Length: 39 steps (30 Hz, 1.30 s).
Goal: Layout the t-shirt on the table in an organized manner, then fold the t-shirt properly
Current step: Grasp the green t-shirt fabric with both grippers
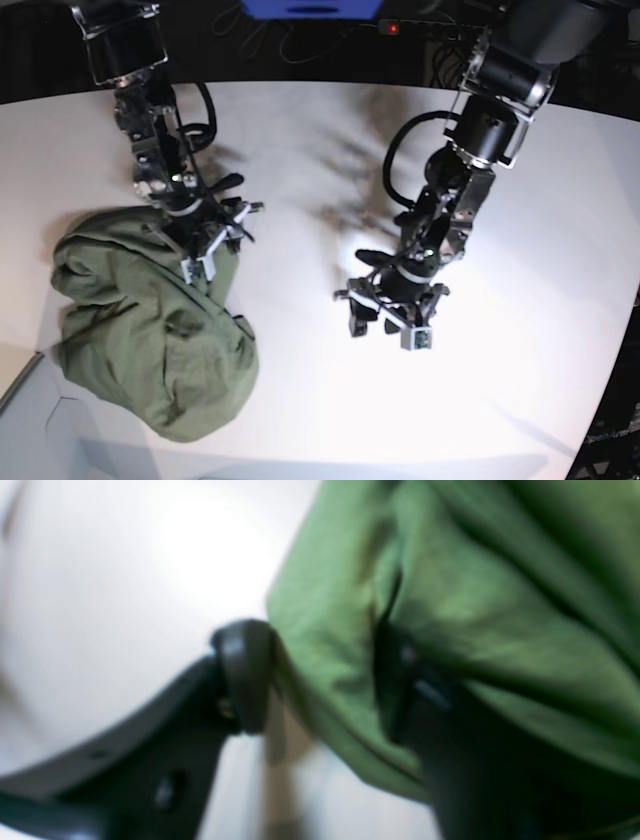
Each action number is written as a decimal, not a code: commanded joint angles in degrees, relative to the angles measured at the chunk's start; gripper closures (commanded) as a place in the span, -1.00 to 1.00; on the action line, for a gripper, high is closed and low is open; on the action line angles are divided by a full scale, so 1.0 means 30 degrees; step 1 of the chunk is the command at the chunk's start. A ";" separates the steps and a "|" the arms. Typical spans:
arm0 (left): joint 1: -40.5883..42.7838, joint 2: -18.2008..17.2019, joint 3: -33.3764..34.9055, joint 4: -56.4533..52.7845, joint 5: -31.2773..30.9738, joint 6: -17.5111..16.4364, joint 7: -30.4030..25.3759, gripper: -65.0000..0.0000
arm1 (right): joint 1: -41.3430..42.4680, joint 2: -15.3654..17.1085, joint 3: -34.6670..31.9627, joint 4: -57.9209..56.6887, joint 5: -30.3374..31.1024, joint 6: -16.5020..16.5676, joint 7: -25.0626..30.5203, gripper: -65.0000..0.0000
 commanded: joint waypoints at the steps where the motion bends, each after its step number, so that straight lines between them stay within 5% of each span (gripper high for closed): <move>1: -0.0352 0.0152 -0.0076 0.0661 -0.0046 -0.0083 -0.0380 -0.03 | -0.0106 -0.0115 -0.1047 0.0230 0.0442 0.0244 -0.0400 0.33; 5: -0.0323 0.0152 -0.0076 0.0983 -0.0075 -0.0083 -0.0292 -0.03 | -0.0839 -0.0144 -0.4769 0.0259 0.0442 0.0156 -0.0517 0.99; 15: -0.0264 0.0328 0.0071 0.1042 -0.0134 -0.0083 -0.0292 -0.03 | -0.4121 -0.0496 -0.5003 0.5270 0.0413 0.0127 -0.0664 1.00; 19: 0.0849 0.0240 0.0012 0.2214 -0.0134 -0.0083 -0.0263 -0.03 | -0.4033 -0.0232 -0.4329 0.5681 0.0413 0.0127 -0.2246 0.97; 24: 0.2607 0.0182 -0.0105 0.4939 -0.0163 -0.0083 0.1730 -0.03 | -0.3857 -0.0144 -0.3890 0.6061 0.0413 0.0127 -0.3067 0.79; 31: 0.3428 0.1090 -0.0105 0.3884 -0.0075 -0.0083 0.1789 -0.03 | -0.4004 -0.0085 -0.3890 0.7703 0.0413 0.0127 -0.3096 1.00; 39: 0.3281 0.1295 -0.0105 0.2360 -0.0075 -0.0083 0.1789 -0.03 | -0.4502 -0.0085 -0.3890 0.7996 0.0413 0.0127 -0.3096 1.00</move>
